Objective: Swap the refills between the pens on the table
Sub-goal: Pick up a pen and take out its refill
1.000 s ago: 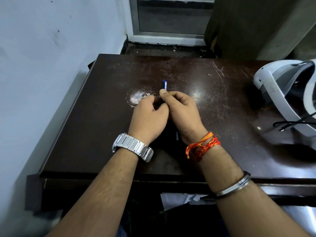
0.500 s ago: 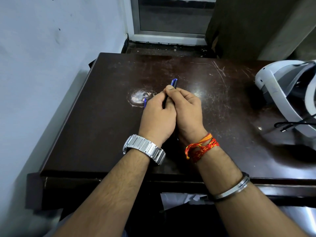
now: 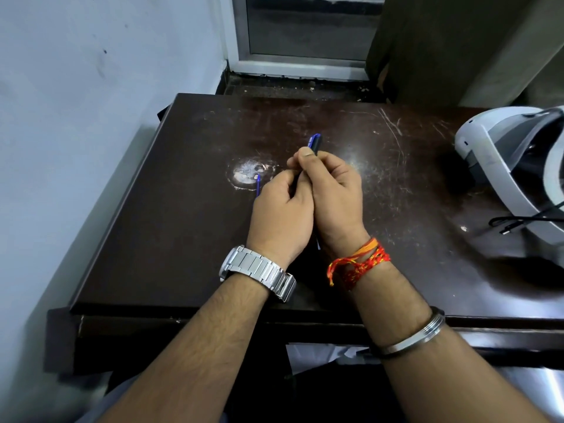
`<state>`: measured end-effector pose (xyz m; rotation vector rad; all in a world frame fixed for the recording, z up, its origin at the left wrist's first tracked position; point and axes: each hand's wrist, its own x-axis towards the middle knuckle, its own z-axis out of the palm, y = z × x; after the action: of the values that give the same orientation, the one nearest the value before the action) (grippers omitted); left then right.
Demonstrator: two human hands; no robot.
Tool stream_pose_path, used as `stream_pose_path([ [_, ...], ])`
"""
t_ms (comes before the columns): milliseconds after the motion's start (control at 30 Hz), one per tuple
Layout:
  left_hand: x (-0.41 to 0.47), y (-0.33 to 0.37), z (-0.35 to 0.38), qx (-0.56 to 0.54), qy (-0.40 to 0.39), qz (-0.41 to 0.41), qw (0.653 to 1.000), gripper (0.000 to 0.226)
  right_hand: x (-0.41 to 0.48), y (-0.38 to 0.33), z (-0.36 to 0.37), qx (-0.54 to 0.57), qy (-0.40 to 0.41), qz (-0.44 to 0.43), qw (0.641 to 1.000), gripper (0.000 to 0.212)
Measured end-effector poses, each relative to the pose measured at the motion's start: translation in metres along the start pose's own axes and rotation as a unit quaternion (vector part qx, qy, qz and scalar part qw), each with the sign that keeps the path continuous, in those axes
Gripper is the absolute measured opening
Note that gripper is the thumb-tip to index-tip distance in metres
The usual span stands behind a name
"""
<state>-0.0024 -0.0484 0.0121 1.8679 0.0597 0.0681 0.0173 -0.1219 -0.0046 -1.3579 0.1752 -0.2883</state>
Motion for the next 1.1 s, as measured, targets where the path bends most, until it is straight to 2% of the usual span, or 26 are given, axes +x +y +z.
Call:
stream_pose_path([
  [167,-0.013,0.002,0.003,0.058,-0.012,-0.010,0.998,0.036,0.005,-0.012,-0.005,0.073,0.080,-0.025,0.994,0.019],
  [267,-0.014,0.001,0.002,0.079,0.036,0.002,0.996,0.031,0.006,-0.016,-0.008,0.050,0.094,-0.021,0.994,0.019],
  [400,-0.003,0.000,-0.005,0.019,0.125,0.006,0.992,0.019,0.002,-0.013,0.000,0.042,0.037,0.055,0.997,0.017],
  [533,0.003,-0.003,-0.010,0.003,0.117,0.021,0.993,0.013,-0.004,-0.008,0.008,0.071,-0.050,0.104,0.991,0.019],
  [767,0.005,-0.005,-0.010,0.043,0.084,0.048,0.994,0.014,-0.005,-0.009,0.003,-0.004,-0.068,0.073,0.995,0.034],
  [867,0.005,-0.003,-0.010,0.088,0.073,0.063,0.991,0.021,-0.002,-0.007,0.002,-0.087,-0.030,0.025,0.995,0.022],
  [967,0.005,-0.001,-0.010,0.133,0.061,0.076,0.986,0.018,-0.002,-0.006,0.000,-0.119,0.017,-0.023,0.992,0.036],
  [1100,0.004,-0.003,-0.011,0.170,0.041,0.093,0.980,0.011,-0.004,-0.009,-0.003,-0.148,0.004,-0.050,0.988,0.035],
])
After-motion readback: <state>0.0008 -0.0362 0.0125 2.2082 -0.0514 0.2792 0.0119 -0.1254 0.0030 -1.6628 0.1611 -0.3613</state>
